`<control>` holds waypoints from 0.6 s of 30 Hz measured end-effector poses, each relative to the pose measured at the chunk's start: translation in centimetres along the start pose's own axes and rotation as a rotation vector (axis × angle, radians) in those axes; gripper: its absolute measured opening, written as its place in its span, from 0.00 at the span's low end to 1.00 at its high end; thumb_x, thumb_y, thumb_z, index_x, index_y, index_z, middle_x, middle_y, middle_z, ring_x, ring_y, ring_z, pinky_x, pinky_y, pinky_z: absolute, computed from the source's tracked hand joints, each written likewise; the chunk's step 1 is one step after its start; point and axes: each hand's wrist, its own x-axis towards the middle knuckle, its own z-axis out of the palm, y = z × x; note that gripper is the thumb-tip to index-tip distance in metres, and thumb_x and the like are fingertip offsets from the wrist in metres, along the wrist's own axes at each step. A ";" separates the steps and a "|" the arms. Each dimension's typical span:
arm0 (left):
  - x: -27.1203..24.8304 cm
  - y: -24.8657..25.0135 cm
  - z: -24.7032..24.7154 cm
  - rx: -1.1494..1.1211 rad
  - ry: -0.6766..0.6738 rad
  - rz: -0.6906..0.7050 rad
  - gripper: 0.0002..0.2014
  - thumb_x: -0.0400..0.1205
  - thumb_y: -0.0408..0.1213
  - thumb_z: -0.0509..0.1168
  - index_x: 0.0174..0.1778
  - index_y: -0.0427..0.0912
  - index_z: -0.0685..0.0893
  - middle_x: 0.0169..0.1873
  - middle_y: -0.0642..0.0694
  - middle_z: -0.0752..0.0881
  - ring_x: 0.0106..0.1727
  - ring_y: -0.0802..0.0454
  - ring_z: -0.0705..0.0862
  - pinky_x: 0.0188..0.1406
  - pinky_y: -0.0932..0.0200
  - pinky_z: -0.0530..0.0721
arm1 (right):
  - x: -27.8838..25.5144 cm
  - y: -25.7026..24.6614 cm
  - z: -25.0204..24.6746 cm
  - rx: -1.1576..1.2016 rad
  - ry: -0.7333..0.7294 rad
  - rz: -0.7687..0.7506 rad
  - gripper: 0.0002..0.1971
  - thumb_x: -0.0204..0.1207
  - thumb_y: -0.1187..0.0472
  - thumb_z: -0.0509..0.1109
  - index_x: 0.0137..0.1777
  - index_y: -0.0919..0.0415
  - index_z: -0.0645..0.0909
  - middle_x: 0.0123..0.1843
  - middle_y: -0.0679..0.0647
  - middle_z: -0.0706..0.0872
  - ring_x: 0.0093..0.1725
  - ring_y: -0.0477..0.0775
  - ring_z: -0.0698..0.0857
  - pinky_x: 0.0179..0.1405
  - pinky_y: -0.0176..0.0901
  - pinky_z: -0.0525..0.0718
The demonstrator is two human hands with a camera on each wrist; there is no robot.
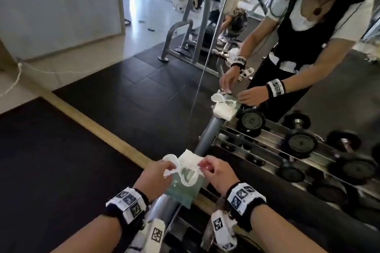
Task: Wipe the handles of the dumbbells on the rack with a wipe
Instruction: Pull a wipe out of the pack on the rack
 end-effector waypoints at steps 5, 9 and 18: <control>1.4 -0.8 4.7 0.225 -0.050 -0.074 0.34 0.77 0.60 0.68 0.80 0.65 0.66 0.83 0.61 0.61 0.82 0.49 0.60 0.78 0.52 0.62 | 1.9 0.8 2.6 -0.381 -0.090 -0.118 0.15 0.73 0.61 0.70 0.60 0.50 0.85 0.61 0.47 0.86 0.65 0.52 0.79 0.66 0.46 0.74; 2.0 -2.3 6.5 0.208 -0.072 -0.143 0.39 0.76 0.64 0.67 0.82 0.69 0.58 0.85 0.62 0.54 0.85 0.50 0.50 0.81 0.46 0.53 | 2.0 2.2 3.6 -0.588 -0.055 -0.147 0.13 0.77 0.43 0.65 0.54 0.45 0.86 0.58 0.42 0.85 0.63 0.47 0.79 0.62 0.47 0.68; 1.9 -3.0 7.0 0.134 -0.029 -0.126 0.39 0.75 0.63 0.68 0.80 0.73 0.57 0.84 0.65 0.56 0.85 0.54 0.50 0.80 0.47 0.51 | 3.1 2.6 5.3 -0.580 0.069 -0.039 0.08 0.75 0.43 0.70 0.48 0.44 0.85 0.52 0.42 0.85 0.59 0.49 0.78 0.53 0.47 0.61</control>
